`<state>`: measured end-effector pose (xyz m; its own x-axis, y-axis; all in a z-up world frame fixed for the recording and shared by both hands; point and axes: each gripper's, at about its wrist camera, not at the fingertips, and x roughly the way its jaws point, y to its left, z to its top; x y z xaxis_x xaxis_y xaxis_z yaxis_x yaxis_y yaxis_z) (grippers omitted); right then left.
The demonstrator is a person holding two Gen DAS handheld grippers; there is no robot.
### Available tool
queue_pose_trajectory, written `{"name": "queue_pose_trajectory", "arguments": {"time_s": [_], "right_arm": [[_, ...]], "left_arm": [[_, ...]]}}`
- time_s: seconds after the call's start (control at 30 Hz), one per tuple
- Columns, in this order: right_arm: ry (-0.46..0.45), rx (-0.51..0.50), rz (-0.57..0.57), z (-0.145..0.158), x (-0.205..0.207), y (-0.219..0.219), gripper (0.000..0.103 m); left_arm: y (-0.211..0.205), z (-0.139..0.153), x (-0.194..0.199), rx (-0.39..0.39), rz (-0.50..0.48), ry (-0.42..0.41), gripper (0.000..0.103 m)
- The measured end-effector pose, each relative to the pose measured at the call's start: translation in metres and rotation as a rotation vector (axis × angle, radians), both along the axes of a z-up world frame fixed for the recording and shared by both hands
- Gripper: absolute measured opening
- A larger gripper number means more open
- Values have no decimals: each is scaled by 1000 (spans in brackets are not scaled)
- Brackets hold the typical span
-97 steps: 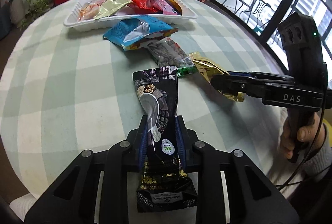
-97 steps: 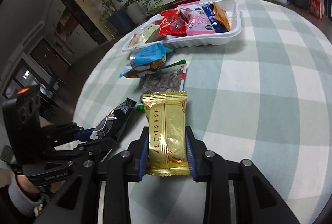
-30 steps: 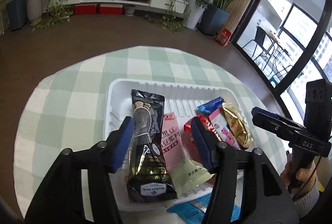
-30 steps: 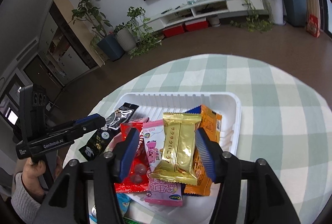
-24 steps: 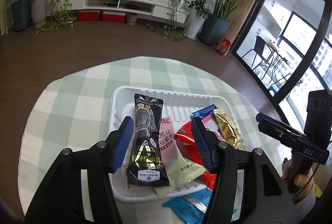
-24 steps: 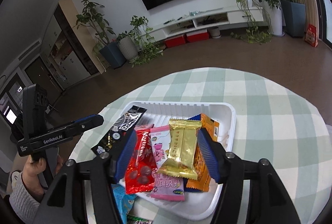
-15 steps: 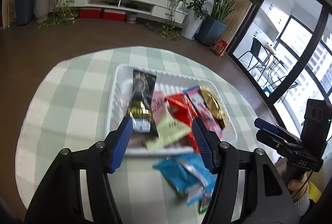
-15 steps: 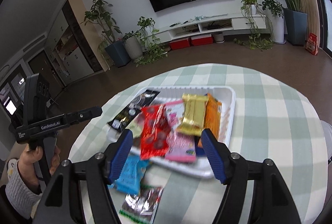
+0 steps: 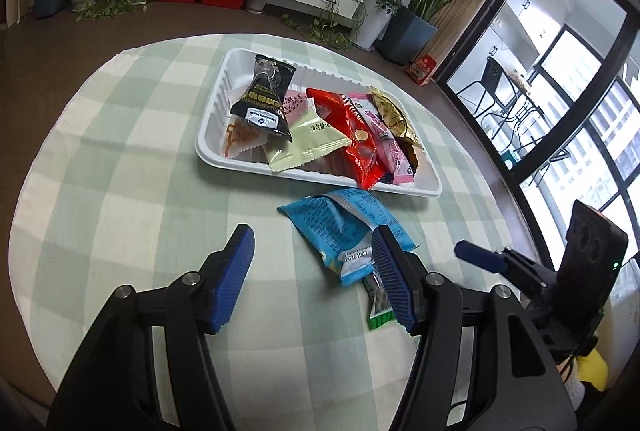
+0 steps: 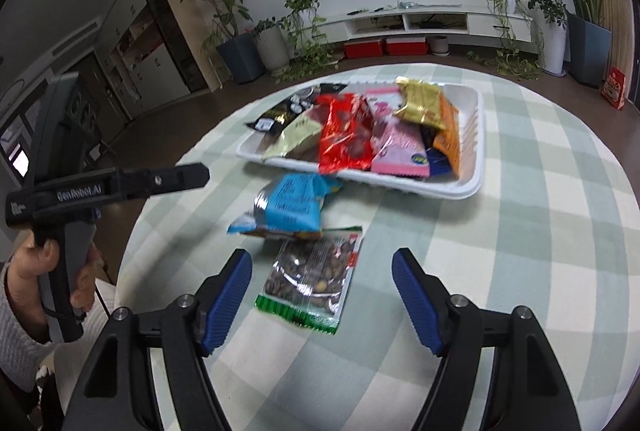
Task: Organize snacks
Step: 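Open both tools to release the packets and withdraw from the tray, then grasp the blue packet with the left tool while the right tool grasps the clear nut bag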
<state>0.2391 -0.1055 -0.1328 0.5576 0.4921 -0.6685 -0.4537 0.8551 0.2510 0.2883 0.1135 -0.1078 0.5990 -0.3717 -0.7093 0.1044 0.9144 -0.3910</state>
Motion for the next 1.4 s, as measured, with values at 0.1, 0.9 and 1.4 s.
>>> {"name": "queue_pose_trajectory", "arguments": {"time_s": [0.1,0.9,1.4], "right_arm": [[8,-31,13,-9,-2,11,76],[34,-217,12,-39,16,44,61],[50,-209,-57,-37,11,1,58]], "left_arm": [[2,0,-2,-5,6,1,59],[-3,-13,7,-18,4,47,65],[-55,-20,43,24,-14,146,71]]}}
